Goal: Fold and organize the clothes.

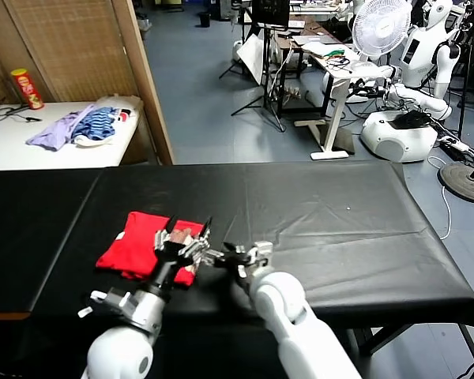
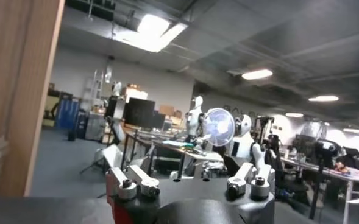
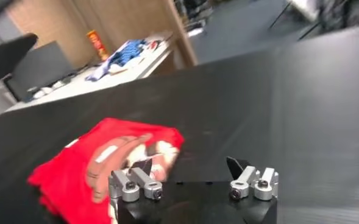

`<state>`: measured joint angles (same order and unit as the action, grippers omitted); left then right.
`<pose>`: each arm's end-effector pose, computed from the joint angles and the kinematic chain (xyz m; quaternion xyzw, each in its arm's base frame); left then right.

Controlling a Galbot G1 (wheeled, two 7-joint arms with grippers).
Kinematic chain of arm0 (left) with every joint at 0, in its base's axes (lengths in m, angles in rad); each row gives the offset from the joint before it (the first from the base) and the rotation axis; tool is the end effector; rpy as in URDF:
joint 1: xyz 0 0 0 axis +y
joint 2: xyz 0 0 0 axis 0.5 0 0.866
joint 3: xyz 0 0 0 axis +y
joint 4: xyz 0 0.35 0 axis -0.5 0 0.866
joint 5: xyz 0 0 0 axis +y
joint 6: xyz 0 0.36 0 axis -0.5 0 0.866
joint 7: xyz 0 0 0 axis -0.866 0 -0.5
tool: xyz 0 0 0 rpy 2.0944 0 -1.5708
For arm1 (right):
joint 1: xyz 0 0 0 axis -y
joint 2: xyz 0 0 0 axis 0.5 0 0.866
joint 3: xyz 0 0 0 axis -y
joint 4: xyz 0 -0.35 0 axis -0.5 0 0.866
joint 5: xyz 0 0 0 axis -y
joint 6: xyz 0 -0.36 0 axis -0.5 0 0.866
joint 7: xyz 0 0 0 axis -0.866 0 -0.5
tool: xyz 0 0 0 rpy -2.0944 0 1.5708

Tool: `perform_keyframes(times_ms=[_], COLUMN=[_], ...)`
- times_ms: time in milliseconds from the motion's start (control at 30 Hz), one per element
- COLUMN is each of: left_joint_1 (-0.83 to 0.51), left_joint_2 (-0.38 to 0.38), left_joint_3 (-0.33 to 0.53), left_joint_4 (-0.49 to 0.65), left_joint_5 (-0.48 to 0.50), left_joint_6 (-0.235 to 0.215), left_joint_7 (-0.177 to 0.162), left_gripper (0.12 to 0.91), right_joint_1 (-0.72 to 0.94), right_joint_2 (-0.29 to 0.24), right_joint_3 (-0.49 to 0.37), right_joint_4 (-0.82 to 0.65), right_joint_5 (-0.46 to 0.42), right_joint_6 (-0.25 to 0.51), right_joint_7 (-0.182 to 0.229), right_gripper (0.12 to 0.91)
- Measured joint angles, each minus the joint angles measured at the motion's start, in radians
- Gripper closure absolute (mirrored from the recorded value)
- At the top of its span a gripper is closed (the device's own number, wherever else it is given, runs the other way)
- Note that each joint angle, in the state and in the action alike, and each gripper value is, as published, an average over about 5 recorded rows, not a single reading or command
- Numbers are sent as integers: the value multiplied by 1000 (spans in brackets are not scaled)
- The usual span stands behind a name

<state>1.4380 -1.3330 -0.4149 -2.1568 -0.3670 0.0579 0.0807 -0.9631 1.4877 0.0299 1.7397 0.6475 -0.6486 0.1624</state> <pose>0.2169 0.0039 -0.2563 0.1605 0.9812 -0.0970 0.0453 0.3368 0.1436 -0.2751 0.2703 -0.9078 -0.1555 0.2806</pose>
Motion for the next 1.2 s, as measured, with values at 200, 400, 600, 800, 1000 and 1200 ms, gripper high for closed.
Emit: perform_keyframes(times_ms=[200,400,600,800,1000,1200], left_joint_1=[24,38,56,73,93,141], left_joint_2=[6,8,13,27,35,53], left_joint_3=[-33,-59,-77,-88,-99,-119], left_joint_4=[-15,-9,17,44,73,66], left_joint_5=[-3,4,30,58,97,89], left_joint_6=[-3,-10,-30,-40,-40,8], left_joint_7=[-5,-14,-25,-57,-102,-170], left_gripper=[232,232,232,232,232,232], right_joint_1=[46,79,98,64,-34,-223], right_joint_2=[33,7,-66,-180,-288,-306], right_joint_3=[-30,-50,-47,-25,24,126], right_joint_4=[-83,-125,-148,-117,-21,137], right_joint_5=[-41,-240,-549,-798,-799,-687], right_joint_6=[25,100,210,404,536,525], right_joint_7=[-22,-127,-228,-260,-215,-130], right_gripper=[619,891,891,644,348,230])
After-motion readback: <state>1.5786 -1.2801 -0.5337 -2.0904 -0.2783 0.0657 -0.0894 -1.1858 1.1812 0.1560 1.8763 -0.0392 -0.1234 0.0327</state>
